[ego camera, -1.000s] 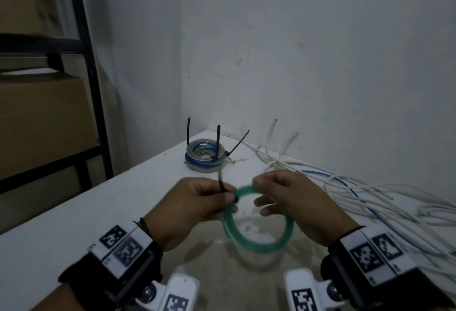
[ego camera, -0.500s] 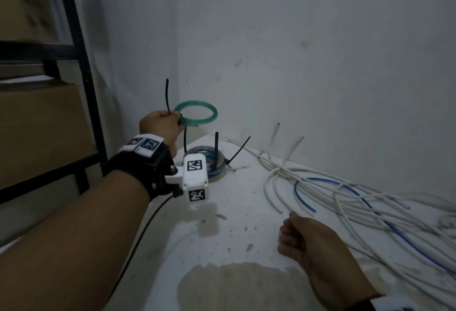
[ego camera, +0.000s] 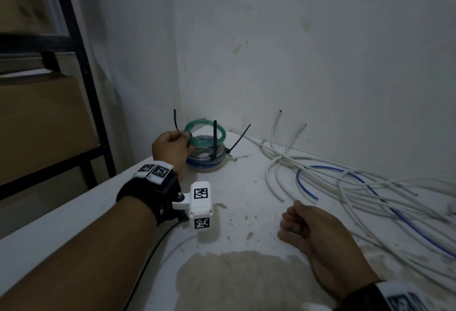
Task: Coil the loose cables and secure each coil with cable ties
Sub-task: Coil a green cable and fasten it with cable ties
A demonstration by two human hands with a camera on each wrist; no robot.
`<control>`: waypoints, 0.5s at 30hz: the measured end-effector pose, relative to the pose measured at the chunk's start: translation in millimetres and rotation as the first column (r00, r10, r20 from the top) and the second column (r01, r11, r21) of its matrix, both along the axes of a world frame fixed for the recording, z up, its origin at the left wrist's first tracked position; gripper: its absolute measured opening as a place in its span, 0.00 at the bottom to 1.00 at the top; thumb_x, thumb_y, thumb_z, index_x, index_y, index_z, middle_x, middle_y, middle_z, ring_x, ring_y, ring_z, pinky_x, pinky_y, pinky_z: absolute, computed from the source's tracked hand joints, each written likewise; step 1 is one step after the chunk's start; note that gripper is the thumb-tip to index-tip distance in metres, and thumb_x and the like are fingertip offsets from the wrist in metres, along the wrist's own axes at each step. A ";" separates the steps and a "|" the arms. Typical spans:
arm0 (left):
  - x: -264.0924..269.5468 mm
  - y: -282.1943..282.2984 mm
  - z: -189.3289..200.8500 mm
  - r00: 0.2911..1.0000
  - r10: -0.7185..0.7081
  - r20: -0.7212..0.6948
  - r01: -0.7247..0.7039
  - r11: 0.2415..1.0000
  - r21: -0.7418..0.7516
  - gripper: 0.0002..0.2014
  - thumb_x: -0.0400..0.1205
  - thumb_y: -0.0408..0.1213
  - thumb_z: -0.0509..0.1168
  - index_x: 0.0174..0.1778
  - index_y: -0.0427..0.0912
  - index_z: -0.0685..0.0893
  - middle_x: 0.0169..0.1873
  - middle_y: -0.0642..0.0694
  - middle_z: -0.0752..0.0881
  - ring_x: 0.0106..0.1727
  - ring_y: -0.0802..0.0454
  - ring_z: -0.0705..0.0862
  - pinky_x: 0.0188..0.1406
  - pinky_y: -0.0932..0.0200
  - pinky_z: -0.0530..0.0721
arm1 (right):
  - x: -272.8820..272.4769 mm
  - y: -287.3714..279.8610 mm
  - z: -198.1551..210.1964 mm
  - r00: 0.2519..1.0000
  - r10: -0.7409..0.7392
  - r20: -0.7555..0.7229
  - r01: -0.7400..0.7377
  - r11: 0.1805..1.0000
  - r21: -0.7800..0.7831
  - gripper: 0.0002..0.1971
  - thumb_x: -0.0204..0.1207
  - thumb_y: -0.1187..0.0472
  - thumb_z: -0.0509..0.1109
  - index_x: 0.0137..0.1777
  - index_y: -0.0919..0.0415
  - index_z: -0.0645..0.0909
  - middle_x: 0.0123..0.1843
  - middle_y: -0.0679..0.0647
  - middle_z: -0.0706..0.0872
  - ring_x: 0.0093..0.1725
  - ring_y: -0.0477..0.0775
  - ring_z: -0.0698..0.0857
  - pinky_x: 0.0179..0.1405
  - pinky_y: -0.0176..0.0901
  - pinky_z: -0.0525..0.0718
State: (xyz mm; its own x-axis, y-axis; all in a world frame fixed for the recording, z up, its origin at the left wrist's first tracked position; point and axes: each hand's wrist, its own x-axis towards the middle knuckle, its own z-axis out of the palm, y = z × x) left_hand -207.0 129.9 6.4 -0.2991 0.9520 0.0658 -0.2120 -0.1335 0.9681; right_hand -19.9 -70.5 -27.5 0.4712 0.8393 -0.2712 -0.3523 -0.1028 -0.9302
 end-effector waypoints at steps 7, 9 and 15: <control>6.5 -8.1 15.0 0.993 -0.096 0.061 0.090 0.991 0.099 0.02 0.81 0.27 0.67 0.43 0.35 0.83 0.38 0.42 0.87 0.37 0.53 0.86 0.34 0.68 0.86 | -0.9 -1.5 1.0 1.000 0.006 0.001 -0.006 1.000 0.013 0.13 0.81 0.62 0.65 0.43 0.73 0.81 0.38 0.66 0.83 0.38 0.59 0.82 0.42 0.54 0.87; 8.5 -7.2 14.1 0.990 -0.135 0.037 0.132 0.989 0.073 0.05 0.80 0.25 0.67 0.39 0.36 0.82 0.36 0.42 0.86 0.36 0.53 0.85 0.33 0.68 0.86 | -1.0 -2.0 1.4 1.000 0.002 0.000 -0.002 1.000 0.012 0.12 0.82 0.62 0.65 0.43 0.73 0.81 0.38 0.66 0.83 0.38 0.59 0.83 0.43 0.54 0.87; 2.6 4.3 -3.7 0.995 -0.040 -0.086 0.038 0.999 -0.031 0.03 0.79 0.27 0.69 0.47 0.34 0.85 0.36 0.45 0.85 0.34 0.54 0.83 0.34 0.65 0.86 | -0.6 -2.2 1.3 1.000 0.001 -0.001 -0.001 1.000 0.010 0.12 0.81 0.62 0.65 0.43 0.72 0.81 0.38 0.66 0.83 0.38 0.59 0.83 0.42 0.54 0.86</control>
State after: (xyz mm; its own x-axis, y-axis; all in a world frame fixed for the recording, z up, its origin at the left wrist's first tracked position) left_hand -204.4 134.2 2.8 -0.2563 0.9646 0.0622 -0.1314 -0.0985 0.9864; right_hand -20.5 -72.7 -26.2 0.4701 0.8424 -0.2633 -0.3531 -0.0939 -0.9309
